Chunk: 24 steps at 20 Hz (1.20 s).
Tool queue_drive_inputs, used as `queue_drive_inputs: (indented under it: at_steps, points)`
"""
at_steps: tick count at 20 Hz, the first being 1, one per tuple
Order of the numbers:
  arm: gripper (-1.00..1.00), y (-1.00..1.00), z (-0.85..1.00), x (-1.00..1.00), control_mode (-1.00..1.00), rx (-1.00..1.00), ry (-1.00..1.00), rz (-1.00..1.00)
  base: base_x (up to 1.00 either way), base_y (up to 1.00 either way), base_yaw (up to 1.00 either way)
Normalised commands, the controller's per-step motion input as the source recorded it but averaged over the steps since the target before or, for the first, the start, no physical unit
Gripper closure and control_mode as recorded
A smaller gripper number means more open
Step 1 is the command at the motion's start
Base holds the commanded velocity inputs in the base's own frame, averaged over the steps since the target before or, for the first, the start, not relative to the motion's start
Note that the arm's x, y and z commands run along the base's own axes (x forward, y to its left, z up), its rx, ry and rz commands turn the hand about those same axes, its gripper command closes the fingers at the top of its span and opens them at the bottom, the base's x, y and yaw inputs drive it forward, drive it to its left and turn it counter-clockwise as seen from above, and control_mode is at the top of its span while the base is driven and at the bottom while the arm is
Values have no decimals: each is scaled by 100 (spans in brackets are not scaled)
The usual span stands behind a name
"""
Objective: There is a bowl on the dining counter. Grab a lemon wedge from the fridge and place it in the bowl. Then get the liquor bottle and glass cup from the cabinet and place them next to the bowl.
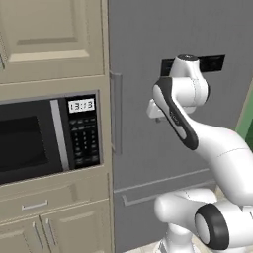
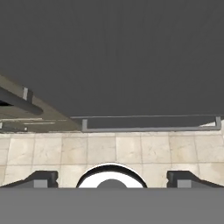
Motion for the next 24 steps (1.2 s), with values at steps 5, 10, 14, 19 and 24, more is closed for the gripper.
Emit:
queue_drive_inputs:
  at_steps: [5,10,14,19,24]
  points:
    - [-100,0,0,0,100,0,0,0,0,52,-33]
    - [-100,0,0,0,100,0,0,0,-6,44,-33]
    - [-100,0,0,0,100,0,0,0,-17,51,-29]
    - [-100,0,0,0,100,0,0,0,-29,51,-27]
    - [-100,0,0,0,100,0,0,0,-36,29,-22]
